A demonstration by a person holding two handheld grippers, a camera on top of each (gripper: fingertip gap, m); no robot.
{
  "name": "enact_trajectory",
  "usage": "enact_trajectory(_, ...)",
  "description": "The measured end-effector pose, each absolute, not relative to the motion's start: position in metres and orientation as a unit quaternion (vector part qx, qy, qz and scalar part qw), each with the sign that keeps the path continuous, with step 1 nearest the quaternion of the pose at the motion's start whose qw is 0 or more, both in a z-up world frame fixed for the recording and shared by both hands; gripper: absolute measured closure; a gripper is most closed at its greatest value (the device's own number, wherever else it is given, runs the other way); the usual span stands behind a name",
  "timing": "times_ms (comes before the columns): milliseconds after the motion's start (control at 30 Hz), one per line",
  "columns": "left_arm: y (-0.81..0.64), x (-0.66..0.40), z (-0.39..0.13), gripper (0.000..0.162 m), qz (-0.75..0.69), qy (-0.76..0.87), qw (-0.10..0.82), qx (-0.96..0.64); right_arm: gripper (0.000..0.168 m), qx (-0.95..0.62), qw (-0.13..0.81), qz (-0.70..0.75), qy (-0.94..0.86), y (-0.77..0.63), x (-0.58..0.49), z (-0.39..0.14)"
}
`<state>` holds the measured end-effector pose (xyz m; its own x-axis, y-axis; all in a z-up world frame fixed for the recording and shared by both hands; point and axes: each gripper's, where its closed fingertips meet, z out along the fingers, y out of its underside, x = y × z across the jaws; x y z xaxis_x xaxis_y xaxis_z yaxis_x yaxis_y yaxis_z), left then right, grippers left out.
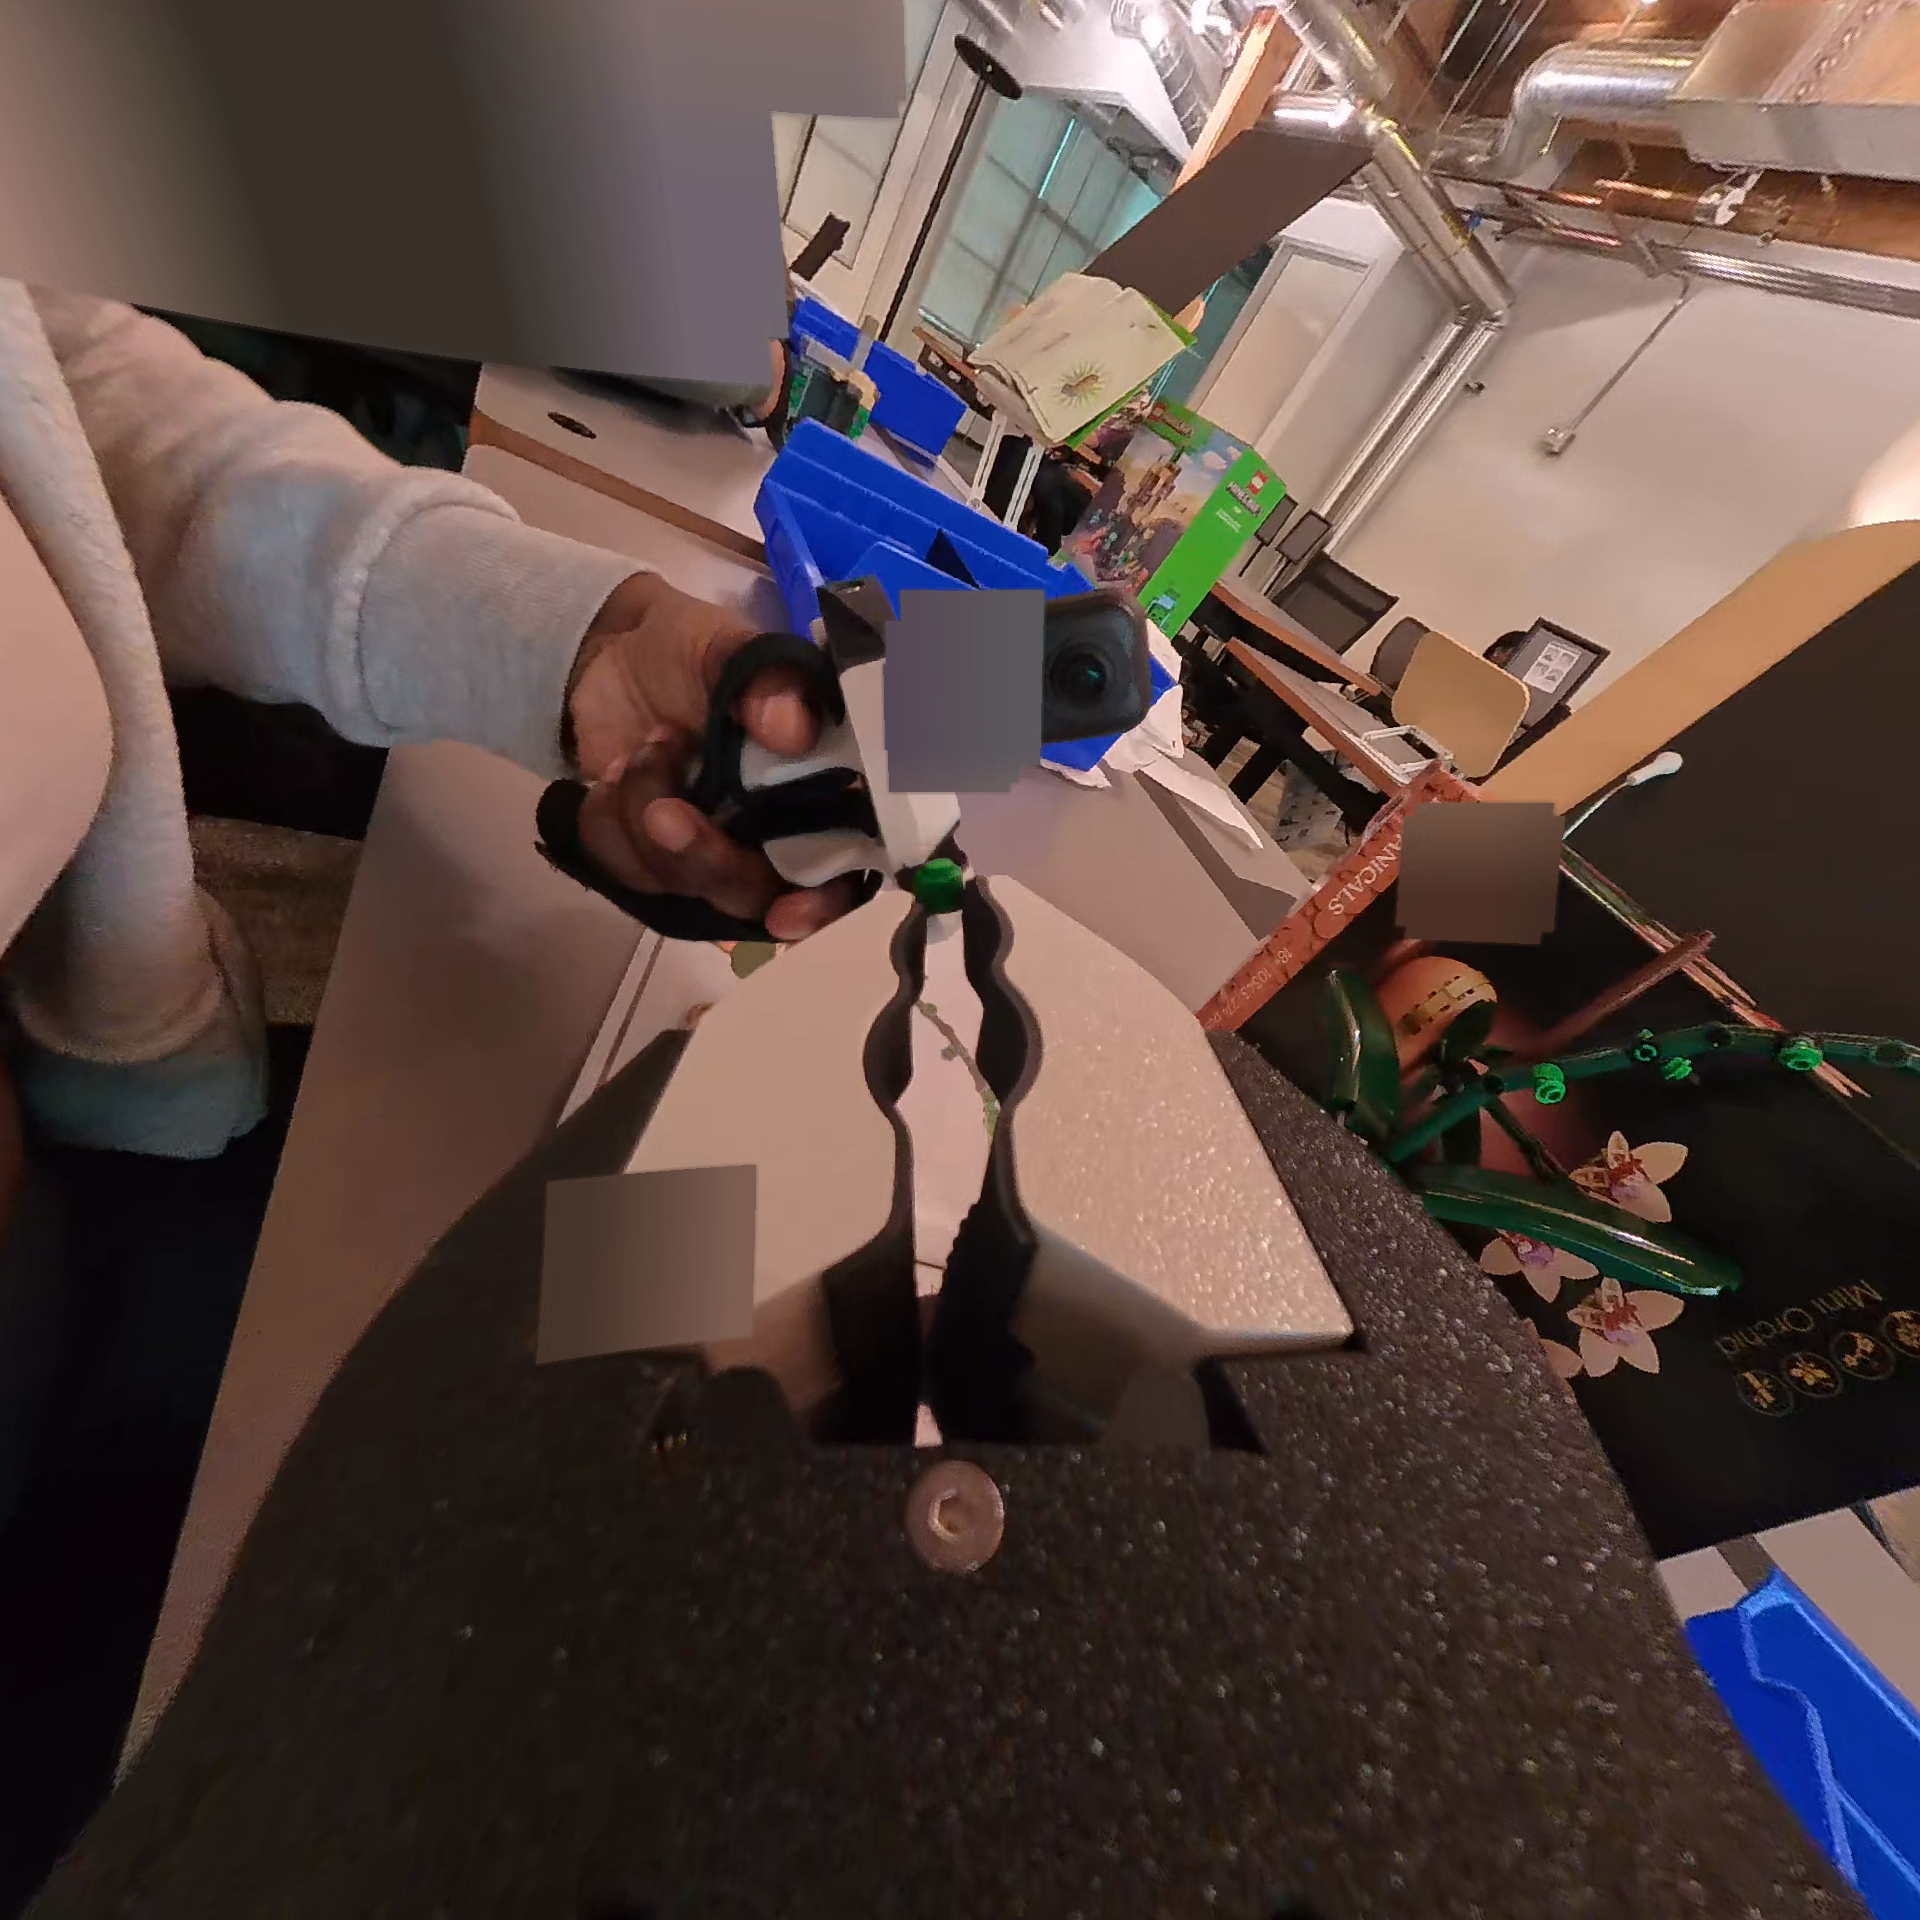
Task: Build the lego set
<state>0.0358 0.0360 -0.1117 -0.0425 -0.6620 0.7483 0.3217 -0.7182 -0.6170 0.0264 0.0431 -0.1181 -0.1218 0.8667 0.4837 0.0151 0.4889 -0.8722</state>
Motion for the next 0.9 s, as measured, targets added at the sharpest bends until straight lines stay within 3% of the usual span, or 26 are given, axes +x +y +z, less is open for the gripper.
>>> enact_trajectory(33,0.035,0.036,-0.114,0.159,-0.705,0.146,0.344,-0.603,0.161,-0.340,0.564,0.368,-0.657,0.044,0.027,-0.121)
enact_trajectory(267,0.032,0.038,-0.125,0.162,-0.682,0.168,0.321,-0.636,0.161,-0.345,0.513,0.357,-0.701,0.043,0.026,-0.133)
enact_trajectory(667,0.046,0.034,-0.139,0.153,-0.705,0.117,0.294,-0.635,0.168,-0.379,0.531,0.337,-0.679,0.056,0.023,-0.150)
enact_trajectory(900,0.056,0.034,-0.159,0.162,-0.686,0.099,0.299,-0.656,0.165,-0.392,0.549,0.249,-0.695,0.070,0.019,-0.170)
